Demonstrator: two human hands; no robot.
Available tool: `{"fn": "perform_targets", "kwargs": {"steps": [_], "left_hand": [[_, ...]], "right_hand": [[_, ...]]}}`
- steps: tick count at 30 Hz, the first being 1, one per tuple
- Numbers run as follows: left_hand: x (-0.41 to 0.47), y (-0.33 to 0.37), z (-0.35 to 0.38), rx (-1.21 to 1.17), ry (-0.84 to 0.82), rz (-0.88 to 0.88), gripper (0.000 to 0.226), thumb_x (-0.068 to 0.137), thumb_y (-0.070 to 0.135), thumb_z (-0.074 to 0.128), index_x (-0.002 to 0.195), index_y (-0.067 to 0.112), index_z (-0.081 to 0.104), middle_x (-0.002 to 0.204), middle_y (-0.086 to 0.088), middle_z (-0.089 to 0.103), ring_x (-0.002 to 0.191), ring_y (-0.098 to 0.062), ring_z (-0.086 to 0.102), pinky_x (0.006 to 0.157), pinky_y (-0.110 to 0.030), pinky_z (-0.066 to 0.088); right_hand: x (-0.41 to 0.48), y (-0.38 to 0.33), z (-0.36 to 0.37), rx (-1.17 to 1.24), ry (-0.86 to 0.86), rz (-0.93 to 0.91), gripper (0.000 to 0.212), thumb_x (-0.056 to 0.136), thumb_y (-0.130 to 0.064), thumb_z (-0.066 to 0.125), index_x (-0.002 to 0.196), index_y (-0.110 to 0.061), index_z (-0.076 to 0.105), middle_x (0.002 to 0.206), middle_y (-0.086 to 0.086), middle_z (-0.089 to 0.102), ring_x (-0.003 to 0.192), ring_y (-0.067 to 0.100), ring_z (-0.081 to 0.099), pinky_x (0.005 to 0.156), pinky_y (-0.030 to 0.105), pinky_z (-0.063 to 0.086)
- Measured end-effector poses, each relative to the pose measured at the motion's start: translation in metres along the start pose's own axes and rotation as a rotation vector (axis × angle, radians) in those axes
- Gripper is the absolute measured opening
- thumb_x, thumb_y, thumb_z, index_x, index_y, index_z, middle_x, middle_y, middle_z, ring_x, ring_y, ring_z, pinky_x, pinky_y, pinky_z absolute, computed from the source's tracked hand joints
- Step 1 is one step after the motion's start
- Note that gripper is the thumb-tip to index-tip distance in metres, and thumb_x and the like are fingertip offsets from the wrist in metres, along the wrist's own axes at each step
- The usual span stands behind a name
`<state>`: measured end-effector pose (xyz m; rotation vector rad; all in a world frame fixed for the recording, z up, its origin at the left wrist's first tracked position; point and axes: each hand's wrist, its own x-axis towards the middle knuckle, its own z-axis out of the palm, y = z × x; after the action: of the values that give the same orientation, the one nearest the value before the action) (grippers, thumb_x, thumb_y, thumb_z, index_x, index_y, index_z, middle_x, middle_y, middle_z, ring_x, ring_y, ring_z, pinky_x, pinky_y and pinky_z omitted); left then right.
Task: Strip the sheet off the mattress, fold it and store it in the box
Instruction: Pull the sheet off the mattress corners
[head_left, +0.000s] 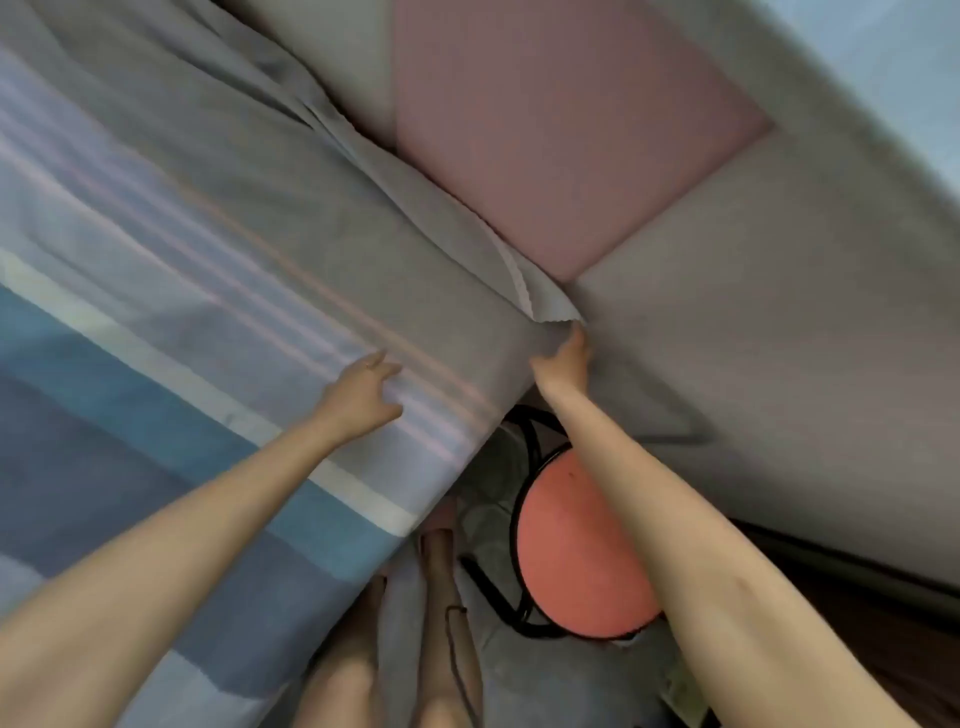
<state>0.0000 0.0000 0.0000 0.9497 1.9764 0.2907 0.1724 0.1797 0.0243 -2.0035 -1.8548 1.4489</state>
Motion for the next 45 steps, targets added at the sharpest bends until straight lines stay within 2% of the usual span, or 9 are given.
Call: {"fn": "perform_targets", "kwargs": {"steps": [6, 11, 16, 22, 26, 31, 39, 43, 45], "left_hand": [[0.025, -0.003, 0.028, 0.482, -0.291, -0.01, 0.091, 0.082, 0.041, 0.063, 0.152, 0.022, 0.008, 0.158, -0.01, -0.01, 0.143, -0.042, 0.004, 0.115, -0.039, 0.021], [0.033, 0.002, 0.018, 0.535, -0.39, -0.042, 0.093, 0.083, 0.041, 0.063, 0.152, 0.022, 0.004, 0.158, -0.01, -0.013, 0.143, -0.041, 0.001, 0.113, -0.036, 0.02], [0.034, 0.004, 0.017, 0.519, -0.394, -0.077, 0.086, 0.086, 0.042, 0.059, 0.152, 0.025, 0.006, 0.158, -0.006, -0.014, 0.145, -0.036, -0.001, 0.113, -0.035, 0.021], [0.031, 0.017, 0.005, 0.342, -0.398, -0.194, 0.059, 0.098, 0.041, 0.039, 0.15, 0.021, 0.02, 0.159, -0.006, -0.003, 0.146, -0.031, 0.005, 0.113, -0.033, 0.015], [0.015, 0.054, -0.011, -0.432, -0.096, -0.354, 0.055, 0.099, 0.049, 0.032, 0.13, 0.009, 0.053, 0.14, -0.004, 0.045, 0.128, -0.018, 0.04, 0.105, -0.031, 0.027], [-0.04, 0.108, -0.037, -1.28, 0.216, -0.326, 0.041, 0.09, 0.028, 0.061, 0.125, 0.008, 0.05, 0.115, -0.006, 0.063, 0.1, -0.02, 0.063, 0.087, -0.039, 0.053], [-0.171, 0.1, -0.082, -1.099, 0.986, -0.527, 0.045, 0.086, -0.003, 0.048, 0.13, 0.003, 0.042, 0.121, -0.007, 0.055, 0.106, -0.021, 0.054, 0.087, -0.025, 0.043], [-0.25, 0.101, -0.103, -0.993, 1.09, -0.544, 0.026, 0.094, 0.004, 0.042, 0.116, 0.008, 0.055, 0.101, -0.004, 0.057, 0.088, -0.018, 0.051, 0.066, -0.024, 0.037], [-0.29, 0.101, -0.115, -0.928, 1.131, -0.489, 0.025, 0.093, 0.001, 0.04, 0.11, 0.009, 0.056, 0.095, -0.004, 0.058, 0.084, -0.018, 0.052, 0.058, -0.022, 0.037]], "right_hand": [[0.059, 0.005, -0.009, -0.287, 0.087, -0.113, 0.066, 0.094, -0.006, 0.047, 0.15, -0.02, 0.015, 0.154, 0.006, 0.017, 0.128, 0.024, 0.041, 0.099, 0.031, 0.036], [0.081, 0.003, -0.019, -0.623, 0.233, -0.415, 0.04, 0.092, -0.01, 0.05, 0.13, -0.021, 0.045, 0.131, 0.004, 0.045, 0.102, 0.025, 0.057, 0.067, 0.032, 0.042], [0.089, 0.008, -0.028, -1.068, 0.08, -0.625, 0.069, 0.087, -0.003, 0.054, 0.146, -0.026, 0.026, 0.134, 0.012, 0.038, 0.099, 0.031, 0.052, 0.075, 0.038, 0.043], [0.077, -0.006, -0.031, -0.75, 0.143, -0.74, 0.019, 0.089, -0.009, 0.051, 0.104, -0.011, 0.063, 0.1, 0.009, 0.062, 0.085, 0.03, 0.06, 0.061, 0.031, 0.039], [0.006, -0.02, -0.023, -0.48, 0.037, -0.897, 0.032, 0.086, 0.001, 0.049, 0.112, -0.008, 0.066, 0.098, 0.01, 0.07, 0.085, 0.03, 0.062, 0.068, 0.038, 0.049], [-0.101, -0.047, -0.026, -0.588, -0.323, -1.208, 0.046, 0.082, -0.016, 0.038, 0.121, -0.017, 0.062, 0.067, 0.005, 0.064, 0.059, 0.025, 0.06, 0.046, 0.032, 0.043], [-0.214, -0.145, -0.048, -0.935, -0.882, -1.057, 0.051, 0.093, -0.012, 0.04, 0.134, -0.039, 0.052, 0.066, -0.005, 0.058, 0.056, 0.01, 0.048, 0.054, 0.028, 0.033], [-0.267, -0.2, -0.051, -0.948, -1.309, -0.772, 0.042, 0.097, -0.021, 0.046, 0.138, -0.033, 0.045, 0.081, -0.009, 0.062, 0.053, -0.009, 0.053, 0.052, 0.005, 0.038], [-0.296, -0.217, -0.043, -0.761, -1.291, -0.696, 0.048, 0.099, -0.031, 0.045, 0.145, -0.029, 0.031, 0.104, -0.001, 0.062, 0.079, -0.002, 0.059, 0.069, 0.013, 0.046]]}}
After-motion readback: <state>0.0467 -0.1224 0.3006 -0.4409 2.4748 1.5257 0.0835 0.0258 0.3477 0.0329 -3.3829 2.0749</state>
